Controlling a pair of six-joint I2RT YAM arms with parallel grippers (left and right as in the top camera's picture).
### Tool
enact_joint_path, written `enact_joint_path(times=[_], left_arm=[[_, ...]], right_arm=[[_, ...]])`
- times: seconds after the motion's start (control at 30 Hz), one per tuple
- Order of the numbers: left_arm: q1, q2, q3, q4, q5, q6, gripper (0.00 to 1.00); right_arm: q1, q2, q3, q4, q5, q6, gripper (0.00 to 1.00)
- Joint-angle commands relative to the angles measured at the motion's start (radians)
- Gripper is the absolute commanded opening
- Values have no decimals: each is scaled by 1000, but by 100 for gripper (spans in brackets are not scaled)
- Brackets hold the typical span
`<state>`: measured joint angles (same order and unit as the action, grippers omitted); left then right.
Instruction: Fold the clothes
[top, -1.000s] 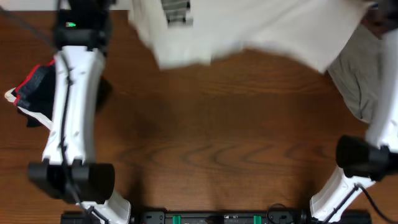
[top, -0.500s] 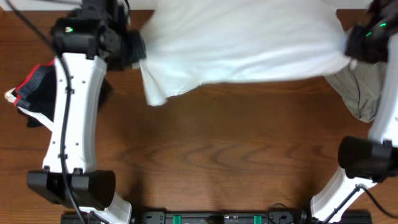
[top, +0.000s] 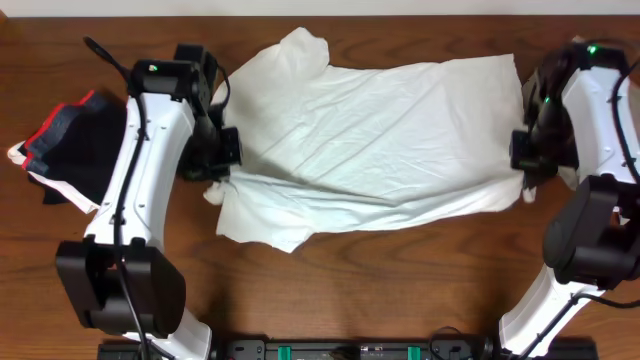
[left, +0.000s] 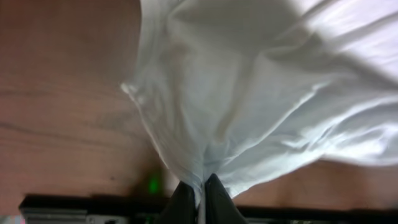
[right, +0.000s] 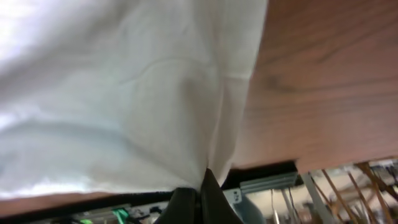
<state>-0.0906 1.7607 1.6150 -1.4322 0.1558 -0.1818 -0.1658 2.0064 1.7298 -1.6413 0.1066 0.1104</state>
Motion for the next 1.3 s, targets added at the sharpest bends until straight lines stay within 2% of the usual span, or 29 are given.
enact_joint_path(times=[0.0, 0.3, 0.63, 0.8, 0.93, 1.1, 1.27], left_arm=[[3, -9, -69, -2, -15, 17, 6], [3, -9, -230, 46, -18, 17, 6], [3, -16, -256, 0, -17, 17, 6], [3, -64, -256, -14, -17, 16, 6], [7, -140, -256, 43, -18, -8, 6], [37, -217, -256, 130, -18, -74, 6], [80, -232, -256, 182, -18, -82, 6]], right_arm=[[7, -3, -79, 13, 23, -14, 1], [7, -36, -278, 87, -32, -11, 1], [-23, -186, -463, 176, -33, 16, 1], [-58, -307, -478, 187, -32, 34, 1], [-100, -388, -478, 230, -32, 42, 1], [-137, -399, -479, 277, -32, 42, 1], [-142, -394, -480, 321, -32, 42, 1]])
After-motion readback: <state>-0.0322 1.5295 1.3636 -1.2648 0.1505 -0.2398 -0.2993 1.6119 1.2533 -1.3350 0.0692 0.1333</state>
